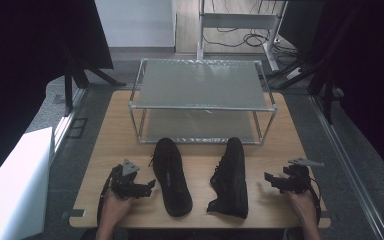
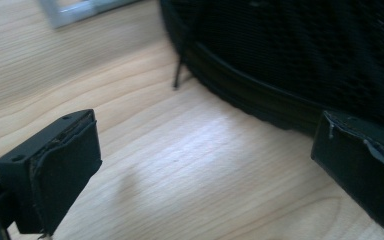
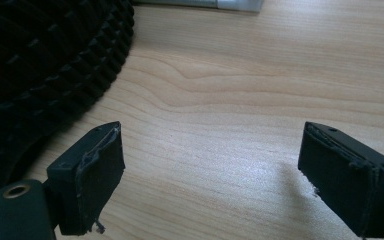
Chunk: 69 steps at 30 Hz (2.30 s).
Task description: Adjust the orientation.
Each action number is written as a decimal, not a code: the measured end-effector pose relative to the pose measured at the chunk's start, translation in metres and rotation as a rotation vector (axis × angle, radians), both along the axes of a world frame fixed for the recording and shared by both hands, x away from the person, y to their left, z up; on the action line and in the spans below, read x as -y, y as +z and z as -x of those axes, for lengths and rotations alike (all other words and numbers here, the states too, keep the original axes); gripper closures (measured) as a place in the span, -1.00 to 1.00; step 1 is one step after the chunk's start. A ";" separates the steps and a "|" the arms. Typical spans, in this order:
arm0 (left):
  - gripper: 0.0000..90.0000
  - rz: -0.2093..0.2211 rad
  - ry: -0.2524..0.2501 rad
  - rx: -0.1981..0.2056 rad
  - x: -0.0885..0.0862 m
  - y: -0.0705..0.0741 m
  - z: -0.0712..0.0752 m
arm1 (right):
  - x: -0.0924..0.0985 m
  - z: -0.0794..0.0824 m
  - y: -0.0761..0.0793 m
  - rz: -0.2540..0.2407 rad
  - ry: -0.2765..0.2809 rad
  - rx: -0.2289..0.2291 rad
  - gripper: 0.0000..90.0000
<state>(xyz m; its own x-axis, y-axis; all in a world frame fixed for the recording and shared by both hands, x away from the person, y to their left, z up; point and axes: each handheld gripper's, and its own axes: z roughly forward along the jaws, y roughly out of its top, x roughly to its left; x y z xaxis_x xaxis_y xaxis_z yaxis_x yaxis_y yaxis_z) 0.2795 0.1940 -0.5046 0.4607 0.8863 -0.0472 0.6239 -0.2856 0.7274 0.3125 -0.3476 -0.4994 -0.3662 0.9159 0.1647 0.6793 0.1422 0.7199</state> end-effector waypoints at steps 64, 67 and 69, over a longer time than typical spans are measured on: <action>-1.00 -0.063 0.012 -0.039 -0.001 -0.006 -0.003 | -0.038 0.016 0.054 -0.002 0.106 0.103 -0.69; -1.00 -0.069 0.006 -0.043 0.000 -0.006 -0.004 | -0.031 0.016 0.052 -0.017 0.114 0.108 -0.69; -1.00 -0.068 0.007 -0.040 0.001 -0.007 -0.004 | -0.027 0.016 0.051 -0.020 0.109 0.101 -0.69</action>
<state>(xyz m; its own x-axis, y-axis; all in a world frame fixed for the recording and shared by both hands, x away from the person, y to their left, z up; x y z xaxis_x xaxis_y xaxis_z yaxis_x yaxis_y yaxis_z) 0.2836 0.1934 -0.5111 0.4531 0.8914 -0.0050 0.6547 -0.3290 0.6806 0.2966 -0.3205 -0.4482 -0.4793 0.8664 0.1400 0.5846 0.1962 0.7872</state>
